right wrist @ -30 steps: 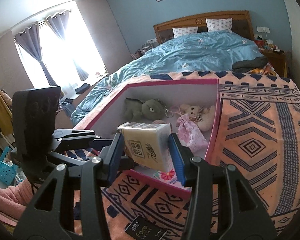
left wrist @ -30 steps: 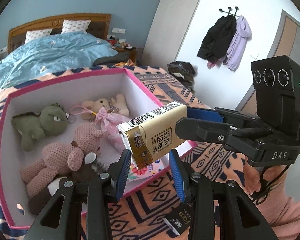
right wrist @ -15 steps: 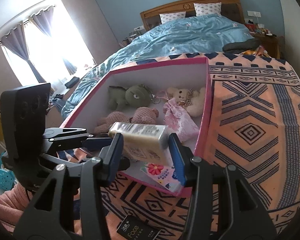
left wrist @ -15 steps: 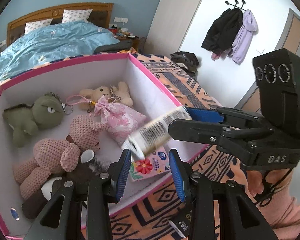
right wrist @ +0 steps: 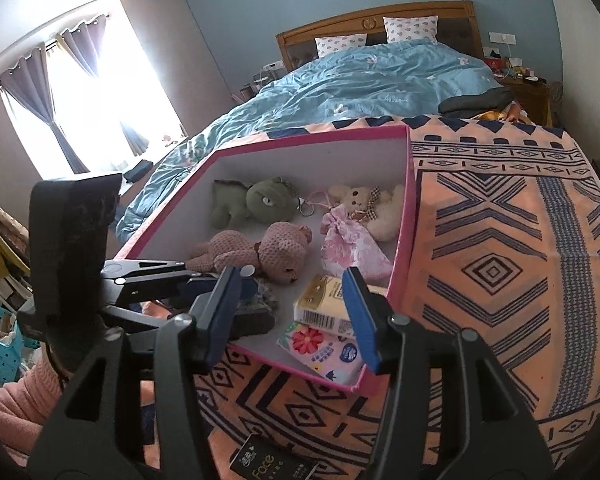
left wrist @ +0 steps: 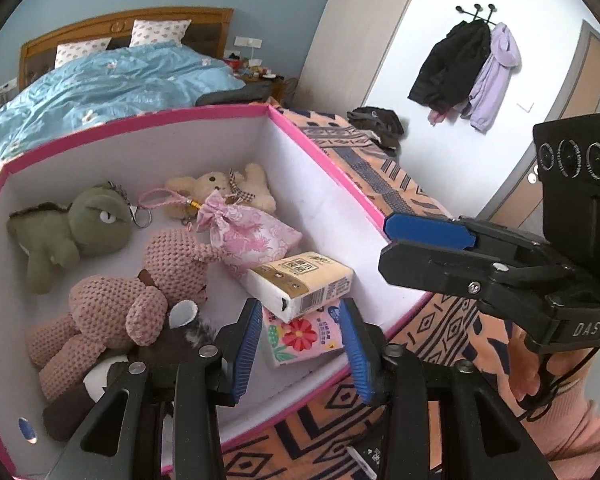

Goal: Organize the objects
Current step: 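Carry the beige packet into the pink box and open the right gripper, then move the right gripper down to the black Face card on the blanket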

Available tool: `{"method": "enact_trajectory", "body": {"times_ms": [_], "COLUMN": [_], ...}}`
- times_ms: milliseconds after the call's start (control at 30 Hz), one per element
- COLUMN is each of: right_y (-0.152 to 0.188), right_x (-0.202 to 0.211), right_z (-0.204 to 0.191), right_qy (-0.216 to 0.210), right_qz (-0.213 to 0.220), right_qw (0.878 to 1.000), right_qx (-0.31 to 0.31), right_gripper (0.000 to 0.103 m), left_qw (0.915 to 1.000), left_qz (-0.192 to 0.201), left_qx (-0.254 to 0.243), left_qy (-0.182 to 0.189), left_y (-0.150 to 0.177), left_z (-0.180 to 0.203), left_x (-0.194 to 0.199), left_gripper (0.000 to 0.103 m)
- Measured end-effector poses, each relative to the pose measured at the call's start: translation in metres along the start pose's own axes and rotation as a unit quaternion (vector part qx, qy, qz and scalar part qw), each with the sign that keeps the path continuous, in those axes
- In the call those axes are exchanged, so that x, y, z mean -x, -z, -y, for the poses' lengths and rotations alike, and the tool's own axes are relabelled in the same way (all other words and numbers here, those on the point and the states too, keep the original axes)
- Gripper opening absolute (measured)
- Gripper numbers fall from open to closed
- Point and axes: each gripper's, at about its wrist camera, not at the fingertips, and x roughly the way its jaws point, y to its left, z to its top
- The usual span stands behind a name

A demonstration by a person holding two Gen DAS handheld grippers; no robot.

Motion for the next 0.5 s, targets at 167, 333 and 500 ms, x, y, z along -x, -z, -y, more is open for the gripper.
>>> {"method": "enact_trajectory", "body": {"times_ms": [167,333,500], "right_y": [0.008,0.016,0.025], "right_x": [0.008,0.020,0.027], "right_z": [-0.003,-0.008,-0.011], "right_qy": [-0.012,-0.023,-0.030], "right_qz": [0.007,0.017,0.022], "right_qw": [1.000,0.999,0.999], "right_qx": [0.006,0.014,0.017], "right_gripper": [0.055,0.055,0.055], "left_qw": [0.9995,0.9982,0.9951], "left_qz": [0.026,0.050,0.074], "left_qx": [-0.012,-0.022,-0.037], "left_qy": [-0.013,-0.023,-0.055], "left_y": [0.005,0.012,0.017], "left_z": [0.008,0.019,0.030], "left_x": [0.013,0.029,0.042], "left_gripper": [0.053,0.060,0.063]}}
